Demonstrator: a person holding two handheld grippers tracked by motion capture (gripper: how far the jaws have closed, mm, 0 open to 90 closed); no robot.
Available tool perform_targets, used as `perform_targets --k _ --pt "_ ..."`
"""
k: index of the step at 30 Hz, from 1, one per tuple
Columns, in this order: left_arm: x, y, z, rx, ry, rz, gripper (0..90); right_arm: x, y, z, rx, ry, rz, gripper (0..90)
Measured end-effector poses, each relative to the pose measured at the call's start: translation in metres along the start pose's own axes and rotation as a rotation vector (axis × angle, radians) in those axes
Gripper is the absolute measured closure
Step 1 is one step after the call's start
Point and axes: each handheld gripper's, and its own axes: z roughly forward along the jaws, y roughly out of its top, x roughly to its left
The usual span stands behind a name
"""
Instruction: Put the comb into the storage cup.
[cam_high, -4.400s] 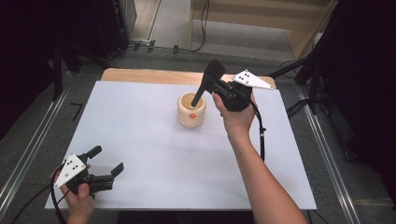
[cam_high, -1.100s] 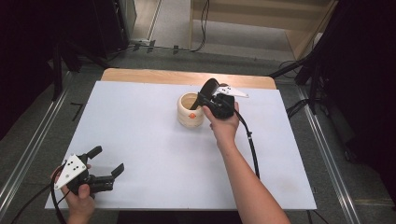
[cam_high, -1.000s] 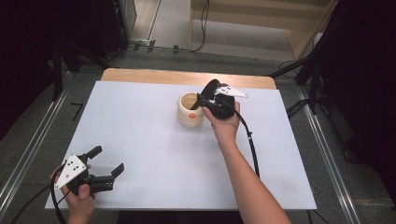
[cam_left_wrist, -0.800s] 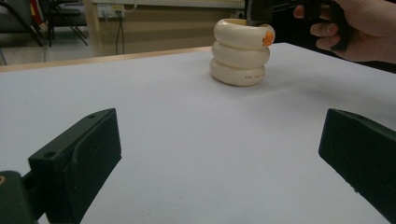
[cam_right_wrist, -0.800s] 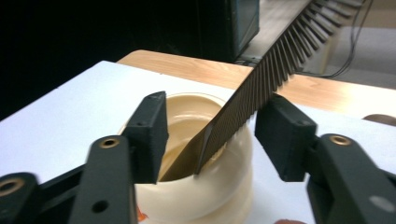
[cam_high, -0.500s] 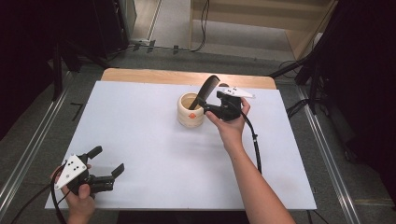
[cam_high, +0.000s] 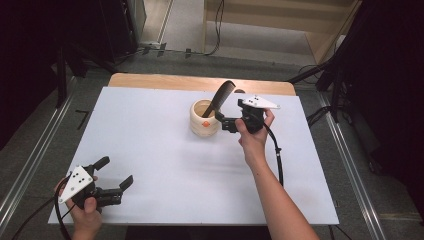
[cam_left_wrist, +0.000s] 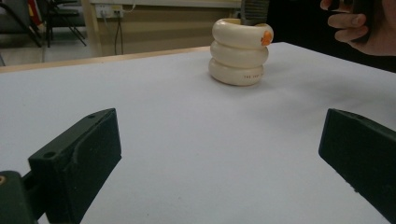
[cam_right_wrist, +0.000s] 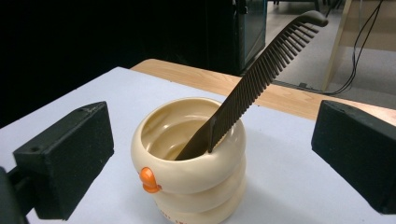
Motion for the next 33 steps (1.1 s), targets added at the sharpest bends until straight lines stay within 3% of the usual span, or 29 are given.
perform_targets --k 33 --pt "0.001 0.0 -0.001 -0.015 0.0 -0.01 0.0 -0.001 -0.015 -0.058 -0.047 0.031 -0.041 0.0"
